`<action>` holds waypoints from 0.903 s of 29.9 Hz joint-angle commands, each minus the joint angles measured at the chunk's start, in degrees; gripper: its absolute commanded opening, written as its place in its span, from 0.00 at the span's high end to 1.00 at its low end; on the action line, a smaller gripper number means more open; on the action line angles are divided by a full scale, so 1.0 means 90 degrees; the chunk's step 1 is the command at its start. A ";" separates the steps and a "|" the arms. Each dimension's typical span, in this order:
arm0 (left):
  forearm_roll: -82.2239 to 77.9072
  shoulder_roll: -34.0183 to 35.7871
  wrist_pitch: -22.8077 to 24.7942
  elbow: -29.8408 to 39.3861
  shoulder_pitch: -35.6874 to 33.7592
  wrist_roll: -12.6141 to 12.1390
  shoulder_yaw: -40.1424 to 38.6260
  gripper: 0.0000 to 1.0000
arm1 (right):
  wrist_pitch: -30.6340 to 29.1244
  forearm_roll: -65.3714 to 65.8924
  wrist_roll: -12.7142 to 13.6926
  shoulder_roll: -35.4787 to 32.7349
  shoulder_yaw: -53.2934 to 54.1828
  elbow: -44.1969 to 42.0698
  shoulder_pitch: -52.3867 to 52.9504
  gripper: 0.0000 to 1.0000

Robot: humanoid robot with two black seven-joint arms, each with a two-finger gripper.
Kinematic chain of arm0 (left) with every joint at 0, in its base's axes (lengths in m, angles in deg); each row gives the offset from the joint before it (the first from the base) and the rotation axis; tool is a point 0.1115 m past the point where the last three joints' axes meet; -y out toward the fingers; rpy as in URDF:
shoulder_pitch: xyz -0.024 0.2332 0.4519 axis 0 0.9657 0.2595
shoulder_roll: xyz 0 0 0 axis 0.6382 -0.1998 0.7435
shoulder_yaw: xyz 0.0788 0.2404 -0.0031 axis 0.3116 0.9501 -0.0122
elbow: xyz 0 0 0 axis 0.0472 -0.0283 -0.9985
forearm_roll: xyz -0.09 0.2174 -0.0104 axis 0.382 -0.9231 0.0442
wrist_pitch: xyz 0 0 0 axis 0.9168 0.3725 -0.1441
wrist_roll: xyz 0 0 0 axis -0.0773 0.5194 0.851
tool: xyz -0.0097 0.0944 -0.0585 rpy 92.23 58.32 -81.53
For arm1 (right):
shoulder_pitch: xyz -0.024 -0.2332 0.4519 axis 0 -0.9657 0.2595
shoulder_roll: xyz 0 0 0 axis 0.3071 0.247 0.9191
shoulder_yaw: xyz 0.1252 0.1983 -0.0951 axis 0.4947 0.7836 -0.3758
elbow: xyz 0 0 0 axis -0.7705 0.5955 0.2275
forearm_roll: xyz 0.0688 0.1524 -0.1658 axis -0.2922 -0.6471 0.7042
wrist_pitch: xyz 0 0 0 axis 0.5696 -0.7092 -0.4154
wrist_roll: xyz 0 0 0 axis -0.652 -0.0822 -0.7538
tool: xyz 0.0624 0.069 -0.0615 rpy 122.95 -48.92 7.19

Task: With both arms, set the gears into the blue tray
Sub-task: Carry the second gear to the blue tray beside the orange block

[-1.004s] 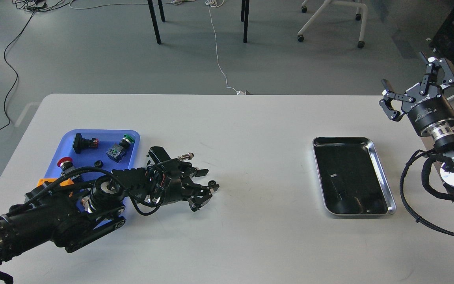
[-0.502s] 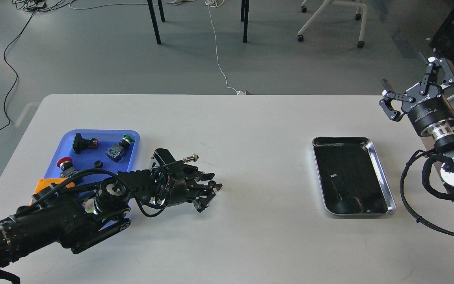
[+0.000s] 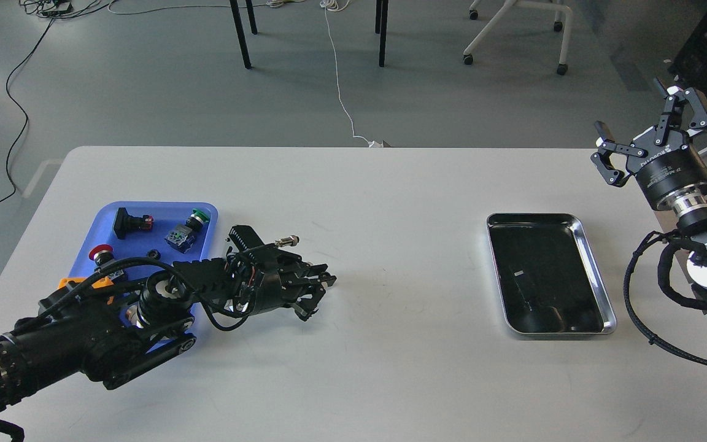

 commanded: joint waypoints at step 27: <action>0.1564 0.3212 -0.0175 0.0243 0.0794 0.0535 -0.0068 0.84 | -0.0019 0.0000 0.0000 -0.0176 0.0029 -0.0011 0.0065 0.02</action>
